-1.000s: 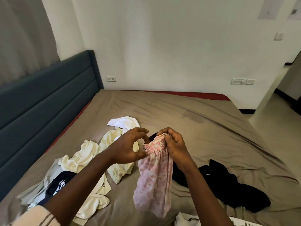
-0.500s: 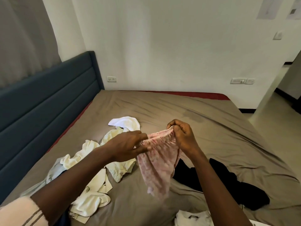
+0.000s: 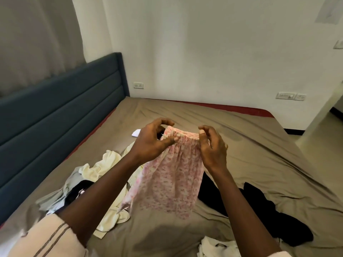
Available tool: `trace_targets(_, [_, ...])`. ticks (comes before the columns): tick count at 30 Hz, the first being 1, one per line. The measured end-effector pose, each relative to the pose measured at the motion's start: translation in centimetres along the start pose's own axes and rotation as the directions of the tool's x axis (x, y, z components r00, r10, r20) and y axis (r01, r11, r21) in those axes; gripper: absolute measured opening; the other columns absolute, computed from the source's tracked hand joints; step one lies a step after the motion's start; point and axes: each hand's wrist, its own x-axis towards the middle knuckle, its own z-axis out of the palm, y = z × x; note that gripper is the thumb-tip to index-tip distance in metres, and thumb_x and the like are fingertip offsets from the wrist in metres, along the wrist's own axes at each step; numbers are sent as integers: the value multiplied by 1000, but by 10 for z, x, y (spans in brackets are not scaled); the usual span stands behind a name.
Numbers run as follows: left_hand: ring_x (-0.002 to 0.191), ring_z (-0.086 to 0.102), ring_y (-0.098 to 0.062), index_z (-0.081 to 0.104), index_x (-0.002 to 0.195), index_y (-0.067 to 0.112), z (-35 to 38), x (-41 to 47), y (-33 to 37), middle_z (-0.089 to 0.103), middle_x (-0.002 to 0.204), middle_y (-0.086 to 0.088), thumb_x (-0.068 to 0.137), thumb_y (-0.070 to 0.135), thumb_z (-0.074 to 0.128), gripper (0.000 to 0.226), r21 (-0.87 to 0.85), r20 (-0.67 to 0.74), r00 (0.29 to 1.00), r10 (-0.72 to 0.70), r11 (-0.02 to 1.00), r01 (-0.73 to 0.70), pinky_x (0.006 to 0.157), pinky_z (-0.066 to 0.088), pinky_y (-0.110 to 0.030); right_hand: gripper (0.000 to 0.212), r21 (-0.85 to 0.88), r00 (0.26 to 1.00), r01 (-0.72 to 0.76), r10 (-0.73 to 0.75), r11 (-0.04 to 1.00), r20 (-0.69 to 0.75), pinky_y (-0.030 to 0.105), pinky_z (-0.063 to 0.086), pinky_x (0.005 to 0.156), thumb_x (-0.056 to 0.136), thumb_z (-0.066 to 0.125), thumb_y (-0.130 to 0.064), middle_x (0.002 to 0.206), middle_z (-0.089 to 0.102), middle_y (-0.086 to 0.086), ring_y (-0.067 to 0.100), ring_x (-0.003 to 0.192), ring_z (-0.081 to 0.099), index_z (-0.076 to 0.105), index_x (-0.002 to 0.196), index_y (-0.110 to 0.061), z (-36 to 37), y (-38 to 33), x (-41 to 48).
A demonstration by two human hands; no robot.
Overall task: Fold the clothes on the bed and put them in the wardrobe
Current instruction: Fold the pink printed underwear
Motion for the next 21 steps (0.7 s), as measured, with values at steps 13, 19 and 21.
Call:
trace_targets(13, [92, 72, -24, 56, 122, 20, 8, -16, 0, 75, 99, -6, 92, 24, 78, 38, -235, -100, 992, -81, 971, 55, 73, 59, -31, 48, 51, 964, 261, -263, 964, 44, 33, 36, 51, 100, 55, -60, 53, 49, -12, 6, 50, 47, 46, 60, -34, 26, -51, 16])
trace_targets(19, [89, 70, -21, 75, 95, 19, 25, -82, -113, 78, 93, 3, 79, 81, 58, 66, -180, -55, 736, -674, 732, 657, 78, 52, -39, 57, 119, 981, 191, -188, 974, -41, 33, 30, 53, 98, 53, -63, 55, 31, -10, 6, 52, 32, 35, 57, -29, 21, -57, 28])
trace_targets(21, [99, 68, -25, 76, 102, 18, 38, -92, -136, 77, 105, -3, 92, 74, 53, 61, -210, 67, 606, -793, 583, 785, 80, 45, -35, 61, 150, 982, 188, -184, 971, -39, 37, 31, 53, 98, 52, -65, 57, 31, -7, 9, 54, 33, 35, 59, -21, 19, -60, 30])
